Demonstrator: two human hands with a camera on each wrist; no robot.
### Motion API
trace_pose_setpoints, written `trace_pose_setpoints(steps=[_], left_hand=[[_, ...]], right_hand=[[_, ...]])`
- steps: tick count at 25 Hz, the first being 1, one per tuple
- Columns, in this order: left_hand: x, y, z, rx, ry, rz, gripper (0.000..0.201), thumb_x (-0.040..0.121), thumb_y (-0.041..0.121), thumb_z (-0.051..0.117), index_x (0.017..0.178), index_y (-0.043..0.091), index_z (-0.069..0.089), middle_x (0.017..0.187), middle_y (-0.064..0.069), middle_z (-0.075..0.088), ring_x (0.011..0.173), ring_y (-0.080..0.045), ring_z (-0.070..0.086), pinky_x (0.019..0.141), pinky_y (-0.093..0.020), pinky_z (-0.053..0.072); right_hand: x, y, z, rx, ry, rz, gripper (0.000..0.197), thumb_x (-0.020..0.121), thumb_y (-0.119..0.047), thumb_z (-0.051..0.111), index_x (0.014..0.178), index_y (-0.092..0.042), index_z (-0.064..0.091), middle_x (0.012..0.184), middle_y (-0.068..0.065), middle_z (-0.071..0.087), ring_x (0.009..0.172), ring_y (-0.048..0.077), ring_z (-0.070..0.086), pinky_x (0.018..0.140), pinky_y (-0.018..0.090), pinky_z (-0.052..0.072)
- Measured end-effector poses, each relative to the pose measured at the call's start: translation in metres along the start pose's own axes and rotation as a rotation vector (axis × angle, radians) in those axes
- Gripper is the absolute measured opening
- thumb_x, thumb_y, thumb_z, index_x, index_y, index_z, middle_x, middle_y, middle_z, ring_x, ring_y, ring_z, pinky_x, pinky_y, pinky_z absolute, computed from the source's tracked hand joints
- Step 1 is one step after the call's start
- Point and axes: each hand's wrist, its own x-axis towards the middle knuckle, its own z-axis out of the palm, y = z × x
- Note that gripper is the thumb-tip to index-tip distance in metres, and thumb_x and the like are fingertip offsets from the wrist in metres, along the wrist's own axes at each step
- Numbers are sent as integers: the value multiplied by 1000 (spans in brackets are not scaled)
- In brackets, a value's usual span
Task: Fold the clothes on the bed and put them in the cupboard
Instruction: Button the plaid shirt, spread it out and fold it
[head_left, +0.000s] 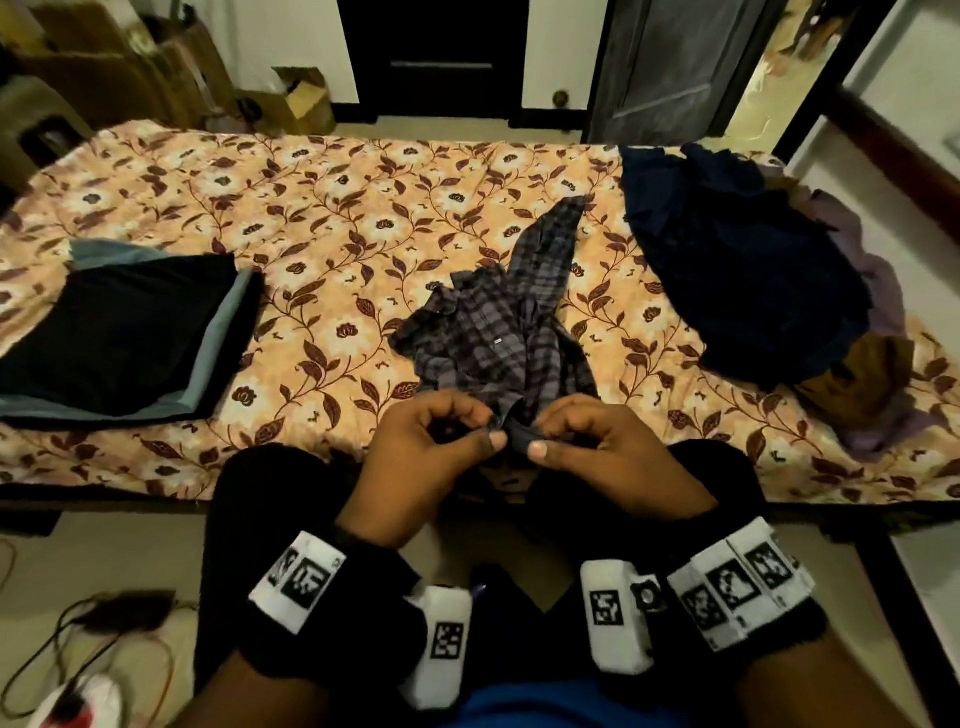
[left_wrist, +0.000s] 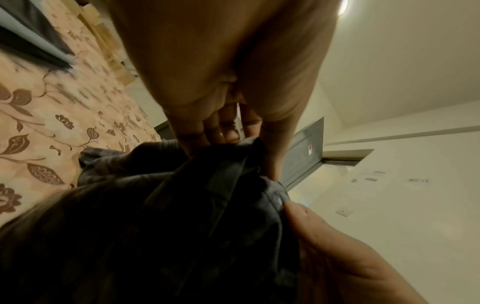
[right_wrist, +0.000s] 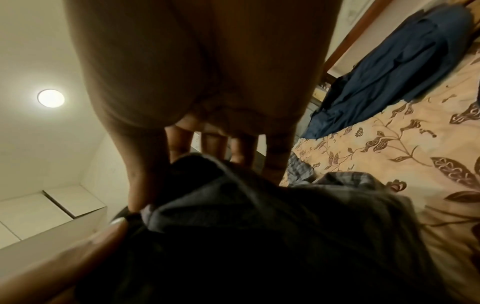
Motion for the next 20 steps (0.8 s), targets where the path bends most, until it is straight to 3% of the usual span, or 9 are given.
trace_pose_setpoints(steps=[2, 4, 6, 10, 13, 16, 18, 20], left_hand=[[-4, 11, -4, -83, -18, 3, 11, 79, 2, 75, 89, 3, 71, 87, -20, 70, 82, -34, 69, 74, -41, 58], [-7, 20, -9, -130, 0, 30, 11, 81, 2, 72, 92, 5, 72, 87, -18, 70, 82, -33, 69, 72, -40, 60], [-6, 19, -14, -176, 71, 53, 13, 83, 2, 69, 94, 8, 74, 84, -13, 72, 82, -29, 70, 69, -35, 60], [26, 13, -16, -231, 239, 57, 14, 86, 0, 67, 96, 8, 75, 90, -10, 74, 91, -29, 70, 82, -42, 58], [79, 12, -25, -165, 303, 107, 13, 85, 15, 66, 95, 18, 74, 94, -2, 74, 93, -21, 69, 83, -38, 57], [135, 19, -30, -95, 269, 99, 13, 85, 27, 63, 93, 24, 73, 98, -1, 71, 96, -16, 66, 86, -36, 55], [155, 29, -29, -35, 216, 91, 17, 85, 35, 59, 94, 25, 69, 100, 3, 66, 98, -14, 63, 86, -37, 53], [166, 35, -26, -11, 143, 70, 21, 86, 38, 55, 95, 23, 66, 101, 5, 63, 100, -13, 61, 87, -33, 50]], right_hand=[[-4, -15, -1, 81, -3, 27, 5, 81, -14, 72, 76, -12, 72, 83, 1, 64, 79, 13, 63, 72, 19, 49], [-8, -24, -2, 306, 27, 81, 10, 83, -13, 66, 80, -5, 70, 76, 4, 67, 72, 14, 64, 65, 22, 51], [-6, -33, 0, 545, 51, 144, 11, 84, -14, 60, 81, -8, 68, 78, 7, 68, 74, 17, 65, 66, 25, 53], [24, -40, -10, 867, 122, 241, 20, 86, -11, 52, 101, -3, 61, 98, 14, 70, 89, 23, 68, 73, 32, 57], [72, -35, -20, 964, 252, 299, 27, 86, -10, 51, 110, 1, 57, 109, 20, 66, 99, 29, 65, 83, 40, 58], [121, -38, -28, 974, 313, 376, 32, 84, -6, 53, 113, 4, 56, 115, 26, 63, 106, 36, 62, 95, 47, 49], [140, -47, -31, 956, 280, 414, 29, 81, -6, 55, 108, 3, 61, 113, 27, 64, 106, 38, 61, 96, 48, 48], [149, -50, -35, 882, 247, 434, 31, 79, -20, 67, 101, 2, 65, 107, 25, 67, 101, 36, 64, 88, 42, 53]])
